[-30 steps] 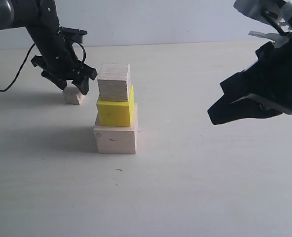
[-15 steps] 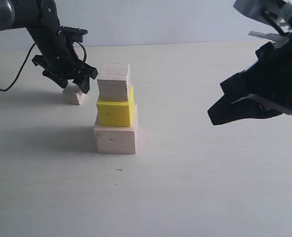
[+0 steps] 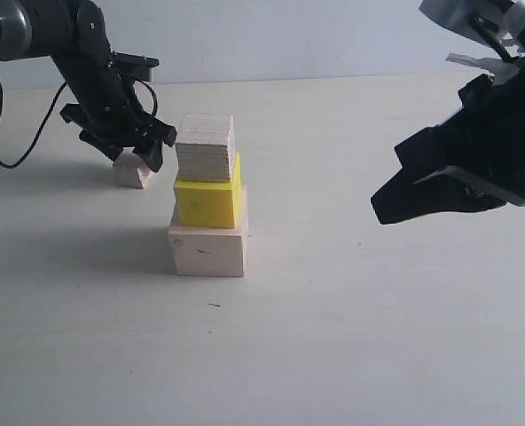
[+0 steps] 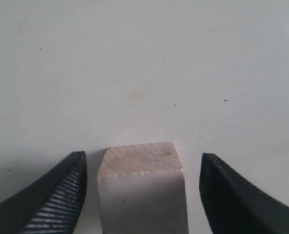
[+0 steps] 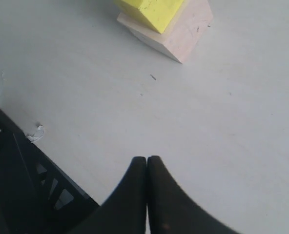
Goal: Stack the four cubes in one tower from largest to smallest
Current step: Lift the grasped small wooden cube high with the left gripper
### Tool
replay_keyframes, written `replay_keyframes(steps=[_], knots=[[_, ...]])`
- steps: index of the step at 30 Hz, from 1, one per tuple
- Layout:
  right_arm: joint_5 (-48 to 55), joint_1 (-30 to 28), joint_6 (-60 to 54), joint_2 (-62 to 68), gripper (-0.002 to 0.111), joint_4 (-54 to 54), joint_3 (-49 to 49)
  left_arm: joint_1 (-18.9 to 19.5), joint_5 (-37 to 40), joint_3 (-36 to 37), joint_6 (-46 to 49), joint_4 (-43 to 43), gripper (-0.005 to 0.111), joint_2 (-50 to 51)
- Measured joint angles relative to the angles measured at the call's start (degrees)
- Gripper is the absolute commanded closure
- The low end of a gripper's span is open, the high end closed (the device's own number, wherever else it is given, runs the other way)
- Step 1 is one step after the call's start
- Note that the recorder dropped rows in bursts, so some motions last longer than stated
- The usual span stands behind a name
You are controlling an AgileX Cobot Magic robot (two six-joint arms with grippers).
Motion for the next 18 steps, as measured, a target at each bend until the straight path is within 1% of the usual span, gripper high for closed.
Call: replay_keyframes(steps=[3, 4, 5, 8, 11, 12, 15, 18], knots=[[0.0, 0.0, 0.0, 0.0, 0.108, 0.0, 0.0, 0.0, 0.0, 0.0, 0.0, 0.0, 0.046, 0.51], [0.0, 0.0, 0.0, 0.0, 0.108, 0.0, 0.0, 0.0, 0.0, 0.0, 0.0, 0.0, 0.049, 0.85], [0.0, 0.0, 0.0, 0.0, 0.108, 0.0, 0.0, 0.0, 0.0, 0.0, 0.0, 0.0, 0.059, 0.85], [0.0, 0.0, 0.0, 0.0, 0.108, 0.0, 0.0, 0.0, 0.0, 0.0, 0.0, 0.0, 0.079, 0.85], [0.0, 0.0, 0.0, 0.0, 0.108, 0.0, 0.0, 0.0, -0.13, -0.2, 0.0, 0.0, 0.102, 0.85], [0.0, 0.0, 0.0, 0.0, 0.108, 0.0, 0.0, 0.0, -0.13, -0.35, 0.0, 0.0, 0.106, 0.85], [0.0, 0.0, -0.36, 0.0, 0.108, 0.0, 0.0, 0.0, 1.95, -1.46, 0.14, 0.0, 0.107, -0.21], [0.0, 0.0, -1.34, 0.0, 0.108, 0.0, 0.0, 0.61, 4.64, -2.27, 0.48, -1.01, 0.107, -3.92]])
